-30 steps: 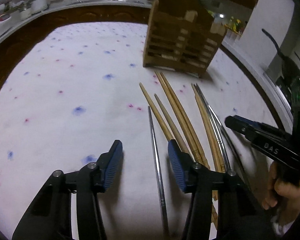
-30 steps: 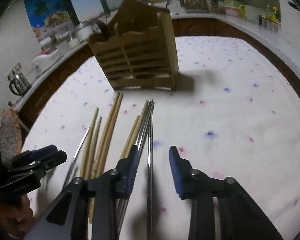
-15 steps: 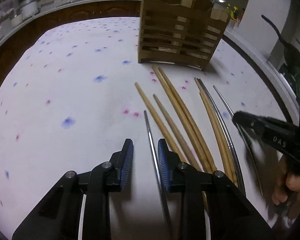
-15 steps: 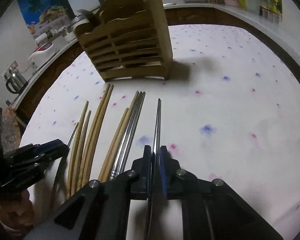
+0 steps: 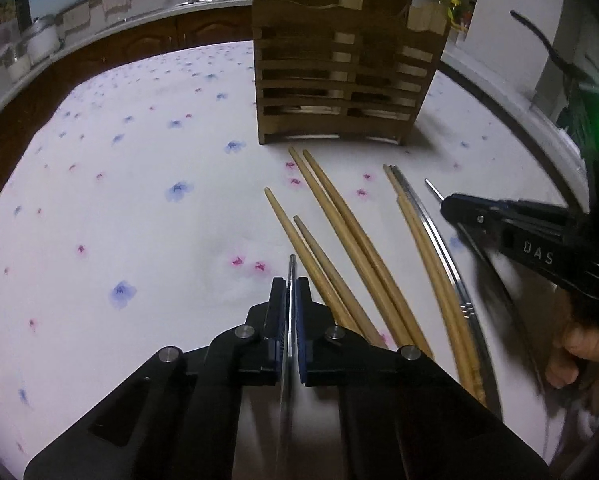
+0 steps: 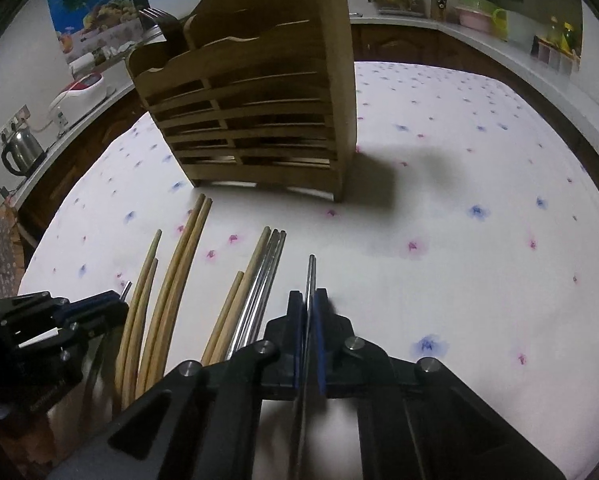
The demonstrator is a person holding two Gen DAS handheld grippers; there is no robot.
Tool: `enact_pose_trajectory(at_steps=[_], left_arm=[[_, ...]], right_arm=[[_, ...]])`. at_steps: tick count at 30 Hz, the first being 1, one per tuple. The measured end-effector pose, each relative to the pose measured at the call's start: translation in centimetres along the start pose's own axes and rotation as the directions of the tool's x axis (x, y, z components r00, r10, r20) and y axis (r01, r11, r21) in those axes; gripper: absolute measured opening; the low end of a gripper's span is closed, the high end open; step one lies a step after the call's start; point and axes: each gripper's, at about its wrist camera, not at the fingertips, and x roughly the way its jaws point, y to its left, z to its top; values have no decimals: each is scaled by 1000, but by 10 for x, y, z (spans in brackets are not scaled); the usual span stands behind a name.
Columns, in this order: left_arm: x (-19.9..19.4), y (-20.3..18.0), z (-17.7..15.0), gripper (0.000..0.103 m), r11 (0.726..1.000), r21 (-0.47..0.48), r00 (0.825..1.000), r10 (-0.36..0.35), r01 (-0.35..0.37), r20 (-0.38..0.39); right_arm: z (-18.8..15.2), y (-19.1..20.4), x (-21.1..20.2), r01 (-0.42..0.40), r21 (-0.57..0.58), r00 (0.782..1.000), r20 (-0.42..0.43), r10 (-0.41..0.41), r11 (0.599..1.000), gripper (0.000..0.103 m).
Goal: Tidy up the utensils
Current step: 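Grasp a steel chopstick with the left tool while the right tool grasps another, then lift and carry both steel chopsticks over the wooden holder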
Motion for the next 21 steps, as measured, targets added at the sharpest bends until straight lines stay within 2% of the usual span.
enact_pose_trajectory(at_steps=[3,7,12,21], left_arm=[[-19,4,-2,4,999,-34,998,-41,43,41],[-54,10,-2,4,989,-80,986,-119,128,113],[-101,16,-5,4,973,-100,962,-185,208,202],[-167,28,-7,4,954,-99,912,-236,283,335]], right_arm=[[-4,-2,-14,-32,27,999,24,31,999,5],[-10,-1,-50,-106,56,990,98,100,993,5],[-15,0,-105,-165,62,967,206,149,984,5],[-14,6,-172,-192,29,923,345,170,981,4]])
